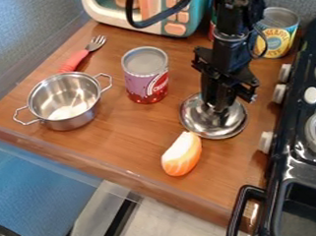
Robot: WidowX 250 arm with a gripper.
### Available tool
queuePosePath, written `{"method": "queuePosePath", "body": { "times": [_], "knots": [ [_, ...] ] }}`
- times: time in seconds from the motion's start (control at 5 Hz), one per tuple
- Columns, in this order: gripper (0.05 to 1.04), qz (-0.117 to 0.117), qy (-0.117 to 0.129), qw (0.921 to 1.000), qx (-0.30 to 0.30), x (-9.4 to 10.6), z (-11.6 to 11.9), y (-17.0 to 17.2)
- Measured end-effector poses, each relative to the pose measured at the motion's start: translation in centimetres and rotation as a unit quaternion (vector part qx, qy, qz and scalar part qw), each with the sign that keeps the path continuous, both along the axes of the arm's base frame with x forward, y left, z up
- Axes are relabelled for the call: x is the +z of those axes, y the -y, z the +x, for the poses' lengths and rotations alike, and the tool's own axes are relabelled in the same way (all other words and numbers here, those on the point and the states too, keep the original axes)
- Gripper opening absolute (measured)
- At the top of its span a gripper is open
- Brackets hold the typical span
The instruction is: Put the pot lid to the pot
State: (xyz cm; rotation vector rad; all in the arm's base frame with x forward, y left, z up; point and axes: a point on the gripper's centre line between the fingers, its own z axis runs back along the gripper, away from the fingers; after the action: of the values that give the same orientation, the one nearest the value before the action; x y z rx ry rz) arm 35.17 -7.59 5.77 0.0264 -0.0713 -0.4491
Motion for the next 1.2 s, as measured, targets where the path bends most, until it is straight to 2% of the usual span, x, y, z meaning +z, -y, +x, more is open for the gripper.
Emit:
{"method": "queuePosePath", "body": {
  "times": [0.2, 0.4, 0.6, 0.8, 1.2],
  "knots": [
    [0.286, -0.020, 0.015, 0.9997, 0.003, 1.6, 1.1, 0.2],
    [0.286, -0.047, 0.058, 0.9972, 0.008, 5.4, 1.6, -0.2],
    [0.286, -0.056, 0.091, 0.9939, 0.030, 9.0, 1.0, -2.6],
    [0.286, -0.055, 0.084, 0.9916, 0.082, 9.3, -0.7, -7.0],
    [0.286, -0.047, 0.044, 0.9839, 0.167, 7.8, -4.5, -14.6]
  ]
}}
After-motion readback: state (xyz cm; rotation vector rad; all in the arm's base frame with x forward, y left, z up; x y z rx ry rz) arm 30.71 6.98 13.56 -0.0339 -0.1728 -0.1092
